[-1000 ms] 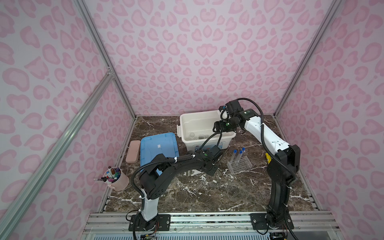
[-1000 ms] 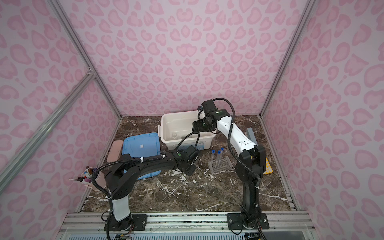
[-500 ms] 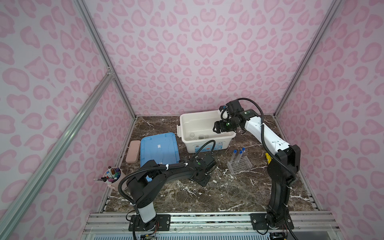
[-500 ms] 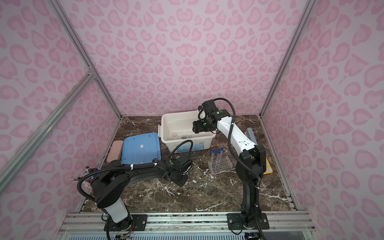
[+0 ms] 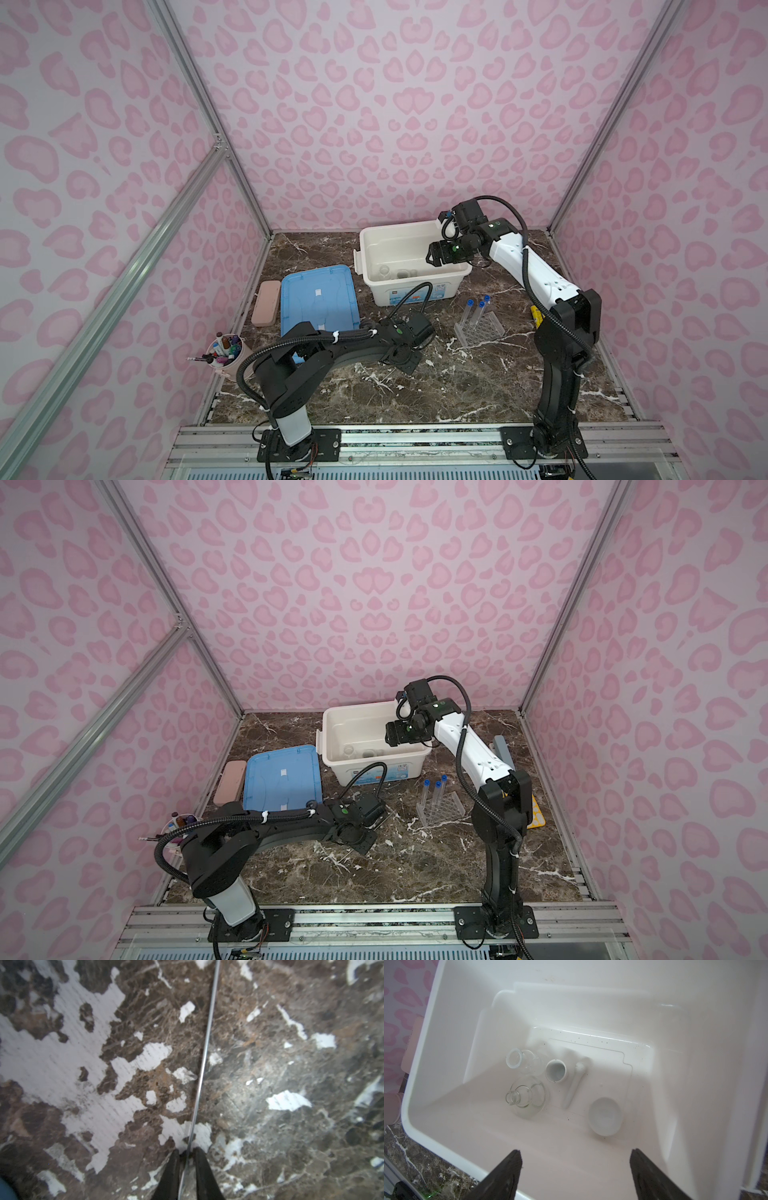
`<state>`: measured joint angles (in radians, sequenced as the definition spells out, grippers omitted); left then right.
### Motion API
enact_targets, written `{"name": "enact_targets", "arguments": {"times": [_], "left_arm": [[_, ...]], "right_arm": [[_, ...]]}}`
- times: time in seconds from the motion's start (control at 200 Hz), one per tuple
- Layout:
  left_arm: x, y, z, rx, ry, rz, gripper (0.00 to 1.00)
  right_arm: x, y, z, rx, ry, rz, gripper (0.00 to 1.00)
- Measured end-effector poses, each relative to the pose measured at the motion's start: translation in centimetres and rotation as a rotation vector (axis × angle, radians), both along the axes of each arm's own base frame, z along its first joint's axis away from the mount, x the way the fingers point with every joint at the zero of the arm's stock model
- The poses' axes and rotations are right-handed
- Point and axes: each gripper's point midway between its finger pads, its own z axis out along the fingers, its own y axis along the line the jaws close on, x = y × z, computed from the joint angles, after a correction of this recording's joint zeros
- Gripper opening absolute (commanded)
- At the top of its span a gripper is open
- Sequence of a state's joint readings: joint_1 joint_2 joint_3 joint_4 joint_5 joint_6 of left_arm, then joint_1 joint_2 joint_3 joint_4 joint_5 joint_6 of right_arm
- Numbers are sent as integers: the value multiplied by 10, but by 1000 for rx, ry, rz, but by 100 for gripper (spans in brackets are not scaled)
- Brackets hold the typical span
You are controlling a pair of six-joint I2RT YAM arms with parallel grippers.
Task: Organize the chemistry lab equipment
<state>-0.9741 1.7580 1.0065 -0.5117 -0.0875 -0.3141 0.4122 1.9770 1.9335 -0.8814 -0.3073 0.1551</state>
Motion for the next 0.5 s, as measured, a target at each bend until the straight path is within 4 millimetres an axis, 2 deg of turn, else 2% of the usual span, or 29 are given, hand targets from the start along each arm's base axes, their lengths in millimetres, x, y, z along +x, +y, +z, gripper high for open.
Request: {"name": "enact_targets", "arguments": {"times": [0.22,0.505], "left_arm": [[2,-3,-2,-8,-6,6,3],[5,-8,1,-21,-15,4,3]], "right_arm": [[0,0,0,0,0,0,84],[-2,2,5,17,-3,0,84]]}}
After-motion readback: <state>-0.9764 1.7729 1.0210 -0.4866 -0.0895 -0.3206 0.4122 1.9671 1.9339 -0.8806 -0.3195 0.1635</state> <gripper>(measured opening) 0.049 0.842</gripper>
